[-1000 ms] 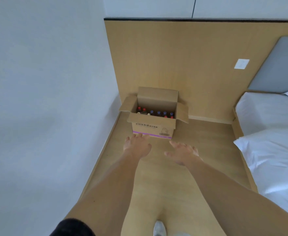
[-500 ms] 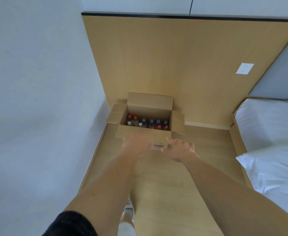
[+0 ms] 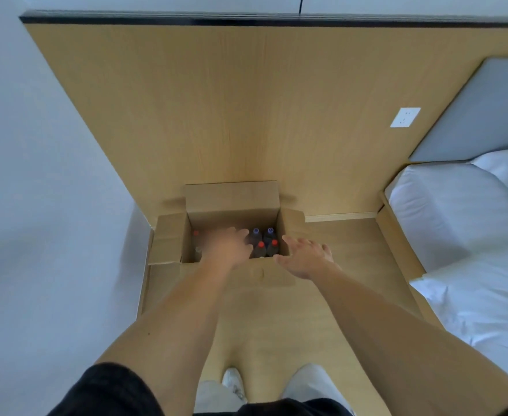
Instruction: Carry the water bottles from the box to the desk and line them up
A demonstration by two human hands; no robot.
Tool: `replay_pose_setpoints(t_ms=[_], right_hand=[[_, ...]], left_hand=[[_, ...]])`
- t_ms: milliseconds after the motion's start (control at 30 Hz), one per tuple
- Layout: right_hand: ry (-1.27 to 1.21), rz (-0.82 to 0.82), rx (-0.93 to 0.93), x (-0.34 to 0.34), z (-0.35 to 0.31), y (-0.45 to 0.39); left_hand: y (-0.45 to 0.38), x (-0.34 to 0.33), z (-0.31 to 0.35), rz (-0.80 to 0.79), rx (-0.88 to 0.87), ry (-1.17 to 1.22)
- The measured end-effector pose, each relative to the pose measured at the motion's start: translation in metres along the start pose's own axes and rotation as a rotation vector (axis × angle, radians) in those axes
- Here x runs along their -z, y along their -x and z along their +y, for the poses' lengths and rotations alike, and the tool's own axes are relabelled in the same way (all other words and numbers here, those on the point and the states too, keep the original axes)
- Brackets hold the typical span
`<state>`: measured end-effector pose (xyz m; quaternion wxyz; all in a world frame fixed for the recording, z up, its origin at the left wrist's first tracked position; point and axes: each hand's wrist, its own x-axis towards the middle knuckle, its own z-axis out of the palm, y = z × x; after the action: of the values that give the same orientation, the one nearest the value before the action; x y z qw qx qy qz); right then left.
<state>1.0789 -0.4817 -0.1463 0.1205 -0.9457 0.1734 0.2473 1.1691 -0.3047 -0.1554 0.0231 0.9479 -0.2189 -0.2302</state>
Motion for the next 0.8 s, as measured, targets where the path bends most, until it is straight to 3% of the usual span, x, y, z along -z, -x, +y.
replay_pose_setpoints(t_ms=[800], right_hand=[[0.036,-0.194,0.124,0.050,-0.057,-0.298]], left_hand=[[-0.249,0.024,-0.097,-0.149,0.209,0.216]])
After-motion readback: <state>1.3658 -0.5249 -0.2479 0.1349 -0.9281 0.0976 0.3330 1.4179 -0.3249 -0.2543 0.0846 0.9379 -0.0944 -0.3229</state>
